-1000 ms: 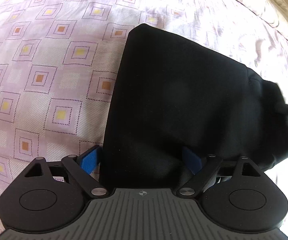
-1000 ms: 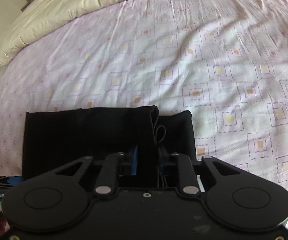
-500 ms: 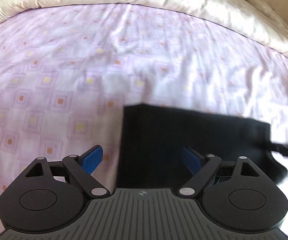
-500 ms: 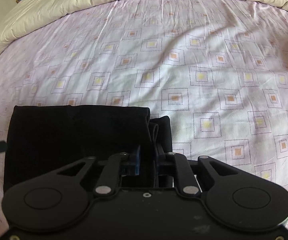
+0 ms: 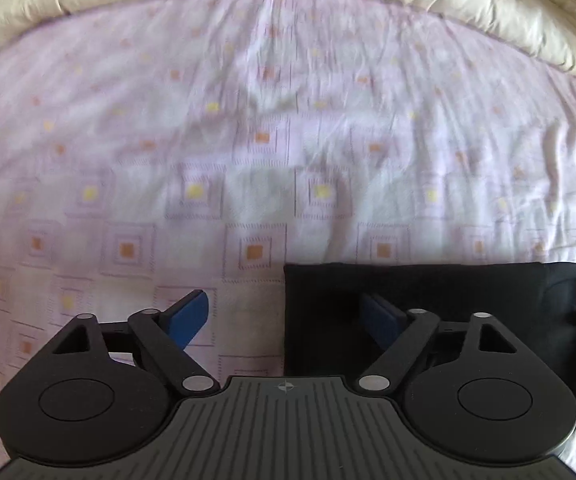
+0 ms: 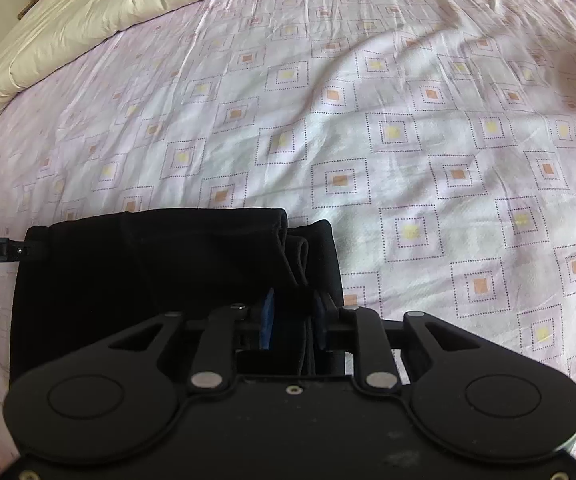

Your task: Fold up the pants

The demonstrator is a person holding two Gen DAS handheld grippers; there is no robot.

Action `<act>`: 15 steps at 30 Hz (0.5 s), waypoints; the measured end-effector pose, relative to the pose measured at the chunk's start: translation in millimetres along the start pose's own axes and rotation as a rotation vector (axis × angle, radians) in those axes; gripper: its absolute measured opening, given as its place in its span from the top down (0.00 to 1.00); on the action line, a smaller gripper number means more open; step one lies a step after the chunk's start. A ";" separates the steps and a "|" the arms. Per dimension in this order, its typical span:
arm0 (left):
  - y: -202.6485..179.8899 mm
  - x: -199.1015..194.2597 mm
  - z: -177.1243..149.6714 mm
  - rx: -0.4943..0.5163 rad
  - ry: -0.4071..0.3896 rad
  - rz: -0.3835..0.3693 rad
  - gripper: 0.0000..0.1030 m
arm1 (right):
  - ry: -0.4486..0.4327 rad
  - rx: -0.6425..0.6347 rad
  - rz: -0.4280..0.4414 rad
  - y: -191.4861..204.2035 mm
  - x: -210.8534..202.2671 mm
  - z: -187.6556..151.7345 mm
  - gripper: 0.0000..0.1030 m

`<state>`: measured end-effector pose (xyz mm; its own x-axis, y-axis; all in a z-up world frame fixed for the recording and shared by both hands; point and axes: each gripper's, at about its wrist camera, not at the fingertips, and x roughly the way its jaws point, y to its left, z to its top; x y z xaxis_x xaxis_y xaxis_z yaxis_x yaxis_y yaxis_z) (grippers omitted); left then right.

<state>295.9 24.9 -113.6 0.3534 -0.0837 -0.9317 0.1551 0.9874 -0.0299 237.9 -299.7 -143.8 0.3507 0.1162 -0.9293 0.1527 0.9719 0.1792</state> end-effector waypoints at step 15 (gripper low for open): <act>-52.2 -34.1 -112.9 0.146 0.017 -0.062 0.21 | -0.084 -0.252 0.010 58.5 -40.7 -63.4 0.74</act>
<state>171.6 -8.6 -121.2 0.3234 -0.1405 -0.9358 0.3089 0.9504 -0.0359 173.9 -234.6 -116.0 0.4283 0.1190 -0.8958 -0.0828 0.9923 0.0923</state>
